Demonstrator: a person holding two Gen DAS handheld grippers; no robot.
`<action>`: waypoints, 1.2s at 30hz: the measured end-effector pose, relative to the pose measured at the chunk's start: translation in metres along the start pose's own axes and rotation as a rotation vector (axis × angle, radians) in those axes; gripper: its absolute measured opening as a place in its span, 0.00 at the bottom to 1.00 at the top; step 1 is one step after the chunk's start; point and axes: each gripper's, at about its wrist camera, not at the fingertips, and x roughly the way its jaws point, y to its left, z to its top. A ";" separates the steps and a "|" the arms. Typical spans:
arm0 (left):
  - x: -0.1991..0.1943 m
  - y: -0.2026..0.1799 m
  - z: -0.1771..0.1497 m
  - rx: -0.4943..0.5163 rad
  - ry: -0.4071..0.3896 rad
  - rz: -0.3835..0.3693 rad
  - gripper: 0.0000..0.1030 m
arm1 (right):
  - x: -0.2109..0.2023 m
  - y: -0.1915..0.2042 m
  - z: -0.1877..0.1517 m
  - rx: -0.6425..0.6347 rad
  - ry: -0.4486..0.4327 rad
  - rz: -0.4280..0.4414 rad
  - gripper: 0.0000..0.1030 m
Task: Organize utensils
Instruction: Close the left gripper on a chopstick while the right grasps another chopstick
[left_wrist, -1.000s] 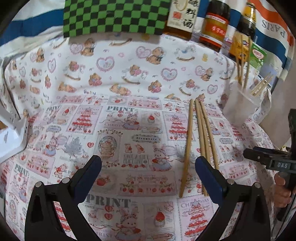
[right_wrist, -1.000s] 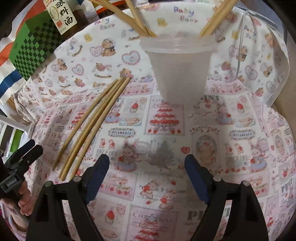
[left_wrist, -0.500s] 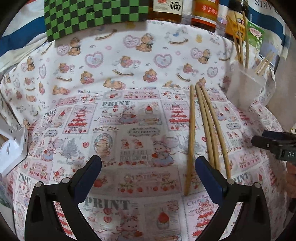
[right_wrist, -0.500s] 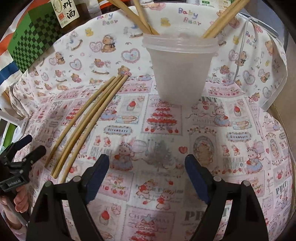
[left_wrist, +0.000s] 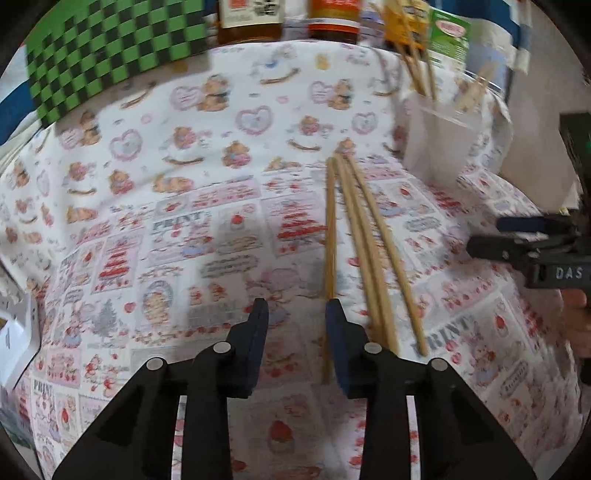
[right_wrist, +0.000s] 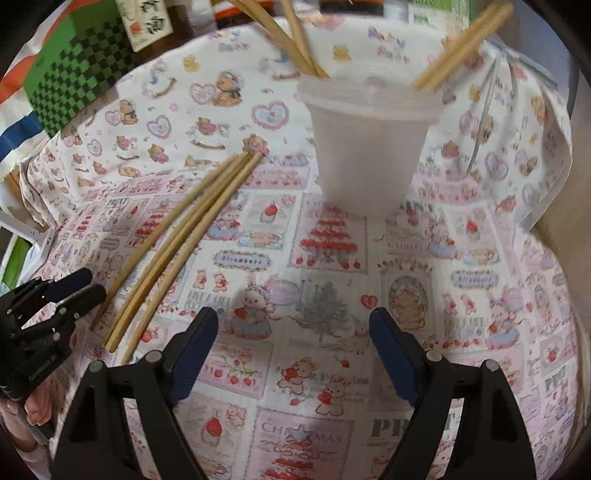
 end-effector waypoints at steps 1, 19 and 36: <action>0.003 -0.003 -0.002 0.014 0.019 -0.015 0.30 | -0.004 0.004 0.000 -0.017 -0.024 0.003 0.80; -0.069 0.013 0.005 -0.116 -0.288 -0.046 0.04 | -0.005 0.070 -0.013 -0.234 -0.057 0.147 0.74; -0.117 0.026 0.000 -0.179 -0.569 0.116 0.04 | 0.010 0.075 -0.018 -0.252 -0.015 0.076 0.11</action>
